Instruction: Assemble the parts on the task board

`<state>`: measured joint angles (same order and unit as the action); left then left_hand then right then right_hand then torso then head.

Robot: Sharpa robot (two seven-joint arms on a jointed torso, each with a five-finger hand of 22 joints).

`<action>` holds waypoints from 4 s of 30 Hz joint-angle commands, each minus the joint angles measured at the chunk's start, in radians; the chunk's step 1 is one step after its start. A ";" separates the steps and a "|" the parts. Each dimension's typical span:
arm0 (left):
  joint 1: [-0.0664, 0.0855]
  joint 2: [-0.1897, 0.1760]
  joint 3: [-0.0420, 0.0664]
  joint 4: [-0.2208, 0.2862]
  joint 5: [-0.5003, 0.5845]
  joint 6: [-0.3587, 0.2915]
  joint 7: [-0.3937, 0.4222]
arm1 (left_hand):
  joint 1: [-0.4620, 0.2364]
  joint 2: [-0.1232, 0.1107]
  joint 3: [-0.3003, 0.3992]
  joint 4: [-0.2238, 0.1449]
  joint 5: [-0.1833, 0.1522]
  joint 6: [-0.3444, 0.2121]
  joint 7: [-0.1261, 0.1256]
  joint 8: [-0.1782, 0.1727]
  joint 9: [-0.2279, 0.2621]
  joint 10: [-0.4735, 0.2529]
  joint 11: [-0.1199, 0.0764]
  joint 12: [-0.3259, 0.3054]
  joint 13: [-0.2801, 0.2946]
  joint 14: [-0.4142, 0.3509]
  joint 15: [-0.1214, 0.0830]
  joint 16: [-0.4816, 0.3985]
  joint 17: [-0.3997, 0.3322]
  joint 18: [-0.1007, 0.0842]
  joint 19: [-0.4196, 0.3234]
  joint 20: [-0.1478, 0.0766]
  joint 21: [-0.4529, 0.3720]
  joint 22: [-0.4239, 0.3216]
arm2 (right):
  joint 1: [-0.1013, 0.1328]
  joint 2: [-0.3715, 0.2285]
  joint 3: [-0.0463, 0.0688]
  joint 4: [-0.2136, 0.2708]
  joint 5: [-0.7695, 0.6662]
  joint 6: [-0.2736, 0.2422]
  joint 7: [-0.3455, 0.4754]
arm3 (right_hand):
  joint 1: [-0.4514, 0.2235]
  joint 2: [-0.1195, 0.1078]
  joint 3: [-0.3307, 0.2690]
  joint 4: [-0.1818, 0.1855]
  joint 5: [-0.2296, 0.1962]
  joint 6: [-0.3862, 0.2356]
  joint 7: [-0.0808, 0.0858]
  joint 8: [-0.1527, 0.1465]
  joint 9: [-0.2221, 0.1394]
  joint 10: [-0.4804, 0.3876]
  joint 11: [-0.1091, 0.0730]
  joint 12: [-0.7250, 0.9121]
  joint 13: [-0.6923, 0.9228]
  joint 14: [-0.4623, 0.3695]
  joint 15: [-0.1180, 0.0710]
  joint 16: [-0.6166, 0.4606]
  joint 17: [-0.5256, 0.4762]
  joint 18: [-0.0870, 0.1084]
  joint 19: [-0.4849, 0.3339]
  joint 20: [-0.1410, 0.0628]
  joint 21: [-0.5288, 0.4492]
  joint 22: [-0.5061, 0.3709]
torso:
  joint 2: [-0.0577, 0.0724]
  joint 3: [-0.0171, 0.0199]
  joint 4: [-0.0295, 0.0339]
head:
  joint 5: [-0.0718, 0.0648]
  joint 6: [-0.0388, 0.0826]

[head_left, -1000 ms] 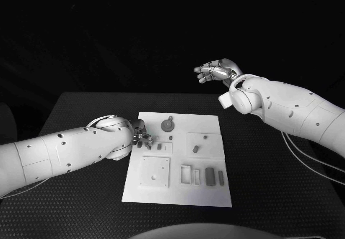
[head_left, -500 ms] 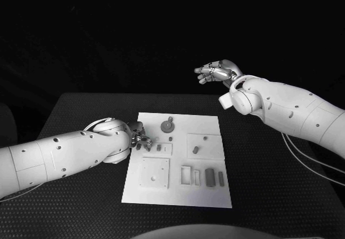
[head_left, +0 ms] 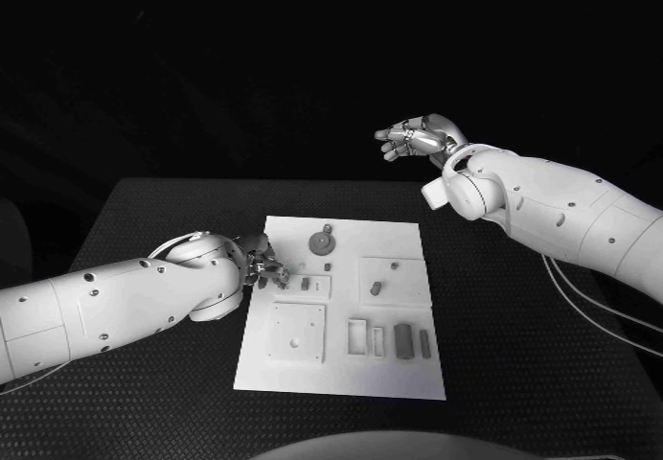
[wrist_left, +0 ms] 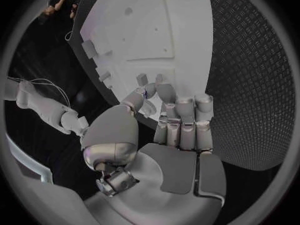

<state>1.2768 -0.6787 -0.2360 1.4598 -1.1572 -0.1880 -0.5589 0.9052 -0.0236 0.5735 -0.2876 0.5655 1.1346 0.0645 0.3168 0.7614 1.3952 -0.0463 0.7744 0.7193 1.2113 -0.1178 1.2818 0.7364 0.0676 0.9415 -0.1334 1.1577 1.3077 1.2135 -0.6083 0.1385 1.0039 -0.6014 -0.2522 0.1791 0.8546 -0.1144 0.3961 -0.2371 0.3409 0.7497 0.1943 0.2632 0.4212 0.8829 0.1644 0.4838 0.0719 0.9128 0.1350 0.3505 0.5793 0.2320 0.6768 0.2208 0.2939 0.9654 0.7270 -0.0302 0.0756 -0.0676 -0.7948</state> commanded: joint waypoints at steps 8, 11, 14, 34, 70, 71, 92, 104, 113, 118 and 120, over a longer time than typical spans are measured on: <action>0.000 0.000 -0.003 0.007 -0.017 -0.177 0.029 | 0.024 0.013 0.006 0.000 0.007 0.097 -0.072 0.007 0.166 0.036 -0.069 0.006 0.001 0.077 -0.096 0.006 -0.002 0.009 0.011 -0.137 0.007 0.017 | 0.000 -0.004 0.000 0.002 0.001 0.011 0.008 | -0.004 0.007 0.000 0.004 0.006 -0.007 0.033 0.006 -0.001 0.006 0.002 -0.004 -0.001 -0.003 0.007 -0.004 0.001 0.007 -0.004 0.004 -0.006 0.002 | 0.001 0.0005 -0.0002 | 0.002 -0.001; -0.002 0.002 -0.003 0.007 -0.016 -0.191 0.030 | 0.024 0.013 0.006 0.001 0.007 0.097 -0.073 0.006 0.166 0.035 -0.070 0.006 0.001 0.077 -0.097 0.006 -0.003 0.009 0.012 -0.137 0.007 0.016 | 0.000 -0.003 0.000 0.002 0.001 0.012 0.009 | -0.004 0.007 0.000 0.004 0.007 -0.007 0.033 0.006 -0.001 0.006 0.002 -0.004 -0.001 -0.003 0.007 -0.004 0.001 0.007 -0.004 0.004 -0.007 0.002 | 0.000 0.0007 -0.0013 | 0.003 -0.001; -0.004 0.001 -0.003 0.008 -0.018 -0.198 0.032 | 0.024 0.013 0.006 0.001 0.006 0.097 -0.073 0.006 0.166 0.034 -0.070 0.006 0.001 0.077 -0.098 0.006 -0.004 0.010 0.012 -0.137 0.008 0.016 | 0.000 -0.005 0.000 0.002 0.001 0.011 0.008 | -0.004 0.006 0.000 0.005 0.007 -0.007 0.033 0.007 -0.002 0.006 0.002 -0.004 -0.001 -0.003 0.007 -0.004 0.001 0.007 -0.004 0.004 -0.007 0.002 | 0.001 0.0002 -0.0008 | 0.003 -0.003; -0.048 -0.005 -0.004 0.016 -0.042 -0.226 0.041 | 0.026 0.011 0.007 0.002 0.006 0.097 -0.075 0.005 0.167 0.033 -0.073 0.008 0.001 0.078 -0.101 0.006 -0.007 0.011 0.016 -0.138 0.009 0.015 | 0.000 -0.006 0.000 0.001 0.001 0.012 0.008 | -0.004 0.006 0.001 0.005 0.007 -0.007 0.033 0.007 -0.002 0.006 0.002 -0.004 -0.001 -0.003 0.007 -0.004 0.002 0.008 -0.004 0.004 -0.008 0.002 | 0.001 0.0007 -0.0017 | 0.005 -0.012; -0.069 0.007 -0.004 0.000 -0.053 -0.177 0.032 | 0.027 0.011 0.007 0.002 0.005 0.097 -0.076 0.003 0.168 0.031 -0.074 0.010 0.000 0.079 -0.103 0.006 -0.009 0.012 0.018 -0.138 0.010 0.014 | 0.000 -0.006 0.000 -0.001 0.001 0.014 0.008 | -0.003 0.007 0.001 0.007 0.008 -0.007 0.033 0.007 -0.003 0.006 0.002 -0.004 -0.002 -0.003 0.007 -0.005 0.002 0.008 -0.004 0.004 -0.009 0.004 | 0.001 0.0005 -0.0011 | 0.002 -0.020; -0.069 0.007 -0.004 0.000 -0.054 -0.177 0.032 | 0.027 0.011 0.007 0.002 0.005 0.097 -0.076 0.003 0.168 0.031 -0.074 0.010 0.000 0.079 -0.103 0.006 -0.009 0.012 0.018 -0.138 0.010 0.014 | 0.000 -0.006 0.000 -0.001 0.001 0.014 0.008 | -0.003 0.007 0.001 0.007 0.008 -0.007 0.033 0.007 -0.003 0.006 0.002 -0.004 -0.002 -0.003 0.007 -0.005 0.002 0.008 -0.004 0.004 -0.009 0.004 | 0.001 0.0004 -0.0007 | 0.002 -0.020; -0.071 0.000 -0.004 0.007 -0.065 -0.160 0.025 | 0.029 0.010 0.007 0.001 0.007 0.099 -0.077 0.003 0.169 0.031 -0.075 0.012 0.000 0.081 -0.104 0.008 -0.011 0.013 0.018 -0.139 0.010 0.013 | 0.000 -0.007 0.000 0.000 -0.001 0.015 0.008 | -0.003 0.006 0.000 0.008 0.008 -0.007 0.033 0.008 -0.004 0.006 0.002 -0.004 -0.002 -0.003 0.007 -0.005 0.002 0.009 -0.004 0.005 -0.010 0.004 | 0.001 -0.0002 -0.0007 | 0.003 -0.020; -0.071 0.000 -0.004 0.002 -0.073 -0.156 0.023 | 0.029 0.010 0.008 0.001 0.009 0.099 -0.077 0.003 0.170 0.031 -0.075 0.013 0.000 0.081 -0.104 0.009 -0.011 0.013 0.018 -0.139 0.011 0.013 | 0.000 -0.007 0.000 0.000 0.000 0.015 0.008 | -0.003 0.006 0.000 0.008 0.008 -0.007 0.033 0.008 -0.004 0.006 0.002 -0.004 -0.002 -0.003 0.007 -0.006 0.002 0.009 -0.004 0.005 -0.011 0.005 | 0.001 0.0001 -0.0012 | 0.004 -0.017; -0.071 0.001 -0.004 -0.002 -0.099 -0.151 0.002 | 0.030 0.009 0.008 0.001 0.009 0.100 -0.077 0.003 0.170 0.031 -0.075 0.014 0.000 0.081 -0.104 0.009 -0.011 0.013 0.019 -0.139 0.011 0.013 | 0.000 -0.007 0.000 -0.001 0.000 0.016 0.008 | -0.003 0.006 0.000 0.008 0.008 -0.007 0.033 0.008 -0.005 0.006 0.002 -0.004 -0.002 -0.003 0.007 -0.006 0.003 0.009 -0.004 0.005 -0.011 0.005 | 0.001 0.0007 -0.0019 | 0.004 -0.017; -0.071 0.002 -0.004 -0.003 -0.098 -0.141 -0.001 | 0.030 0.009 0.008 0.001 0.010 0.100 -0.077 0.003 0.171 0.031 -0.076 0.015 0.000 0.082 -0.105 0.010 -0.012 0.013 0.019 -0.139 0.012 0.013 | 0.000 -0.008 0.000 0.000 0.000 0.016 0.008 | -0.003 0.006 0.000 0.008 0.008 -0.007 0.033 0.008 -0.005 0.006 0.002 -0.004 -0.002 -0.003 0.007 -0.006 0.003 0.009 -0.004 0.005 -0.011 0.005 | 0.001 0.0007 -0.0014 | 0.003 -0.017; -0.071 0.002 -0.004 -0.002 -0.099 -0.135 0.000 | 0.030 0.009 0.008 0.001 0.010 0.100 -0.078 0.003 0.171 0.031 -0.076 0.015 0.000 0.082 -0.105 0.010 -0.012 0.013 0.019 -0.139 0.012 0.013 | 0.000 -0.008 0.000 0.000 0.000 0.016 0.008 | -0.003 0.006 0.000 0.009 0.008 -0.007 0.033 0.008 -0.005 0.006 0.002 -0.004 -0.002 -0.003 0.007 -0.006 0.003 0.009 -0.004 0.005 -0.011 0.005 | 0.001 0.0009 -0.0018 | 0.003 -0.017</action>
<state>1.2085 -0.6768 -0.2377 1.4596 -1.2431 -0.3544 -0.5420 0.9091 -0.0276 0.5756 -0.2856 0.5721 1.1348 0.0644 0.3167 0.7613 1.3952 -0.0463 0.7859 0.7185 1.2114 -0.1178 1.2856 0.7256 0.0699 0.9518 -0.1365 1.1654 1.3073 1.2134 -0.6157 0.1385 1.0028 -0.6011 -0.2506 0.1792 0.8546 -0.1144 0.3978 -0.2356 0.3447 0.7497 0.1943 0.2667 0.4174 0.8828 0.1644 0.4838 0.0711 0.9128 0.1350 0.3505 0.5803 0.2320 0.6768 0.2209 0.2863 0.9691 0.7278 -0.0293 0.0739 -0.0639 -0.8121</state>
